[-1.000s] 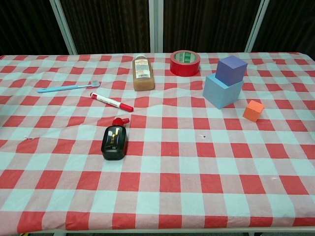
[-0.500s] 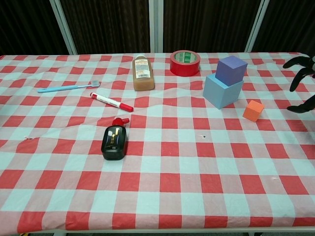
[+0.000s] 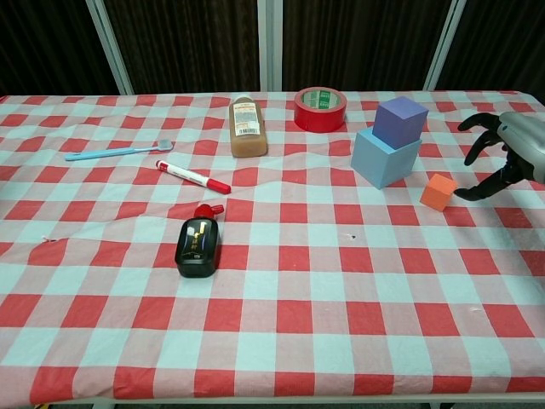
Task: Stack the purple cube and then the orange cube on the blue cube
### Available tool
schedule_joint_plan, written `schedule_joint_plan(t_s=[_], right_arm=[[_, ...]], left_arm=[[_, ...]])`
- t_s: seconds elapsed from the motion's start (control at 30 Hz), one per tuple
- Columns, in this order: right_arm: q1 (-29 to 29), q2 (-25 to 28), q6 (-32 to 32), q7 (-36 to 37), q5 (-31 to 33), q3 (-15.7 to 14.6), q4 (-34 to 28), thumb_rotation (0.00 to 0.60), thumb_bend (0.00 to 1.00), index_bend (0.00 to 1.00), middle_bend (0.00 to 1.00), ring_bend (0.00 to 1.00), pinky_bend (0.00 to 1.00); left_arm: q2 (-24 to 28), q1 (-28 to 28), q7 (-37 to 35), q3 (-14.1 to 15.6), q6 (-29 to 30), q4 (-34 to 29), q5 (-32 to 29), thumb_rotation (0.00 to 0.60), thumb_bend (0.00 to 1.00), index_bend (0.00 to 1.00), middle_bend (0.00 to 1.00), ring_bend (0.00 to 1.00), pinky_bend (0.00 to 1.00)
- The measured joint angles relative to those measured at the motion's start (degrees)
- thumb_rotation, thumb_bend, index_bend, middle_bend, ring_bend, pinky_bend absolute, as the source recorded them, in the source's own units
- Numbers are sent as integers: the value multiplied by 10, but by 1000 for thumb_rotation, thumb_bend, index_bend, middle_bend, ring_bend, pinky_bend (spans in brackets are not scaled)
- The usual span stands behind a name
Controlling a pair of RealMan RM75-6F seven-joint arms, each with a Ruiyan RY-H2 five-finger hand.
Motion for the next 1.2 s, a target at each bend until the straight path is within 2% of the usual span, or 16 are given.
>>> schedule_joint_plan(t_s=[0.6, 0.83, 1.03, 1.2], right_arm=[[2, -74, -23, 12, -4, 29, 87, 600, 106, 167, 415, 165, 166], [5, -87, -39, 12, -5, 40, 106, 600, 130, 168, 474, 216, 165], [3, -90, -41, 13, -12, 42, 109, 600, 159, 167, 515, 245, 165], [-5, -78, -30, 17, -25, 41, 87, 600, 168, 167, 519, 246, 164]], left_arm=[[1, -2, -29, 3, -3, 26, 4, 600, 86, 193, 194, 134, 322], [0, -5, -36, 4, -4, 31, 7, 600, 86, 193, 194, 134, 321], [0, -5, -36, 6, -5, 29, 7, 600, 86, 193, 195, 134, 322], [0, -5, -33, 6, -5, 25, 8, 600, 86, 193, 195, 134, 322]])
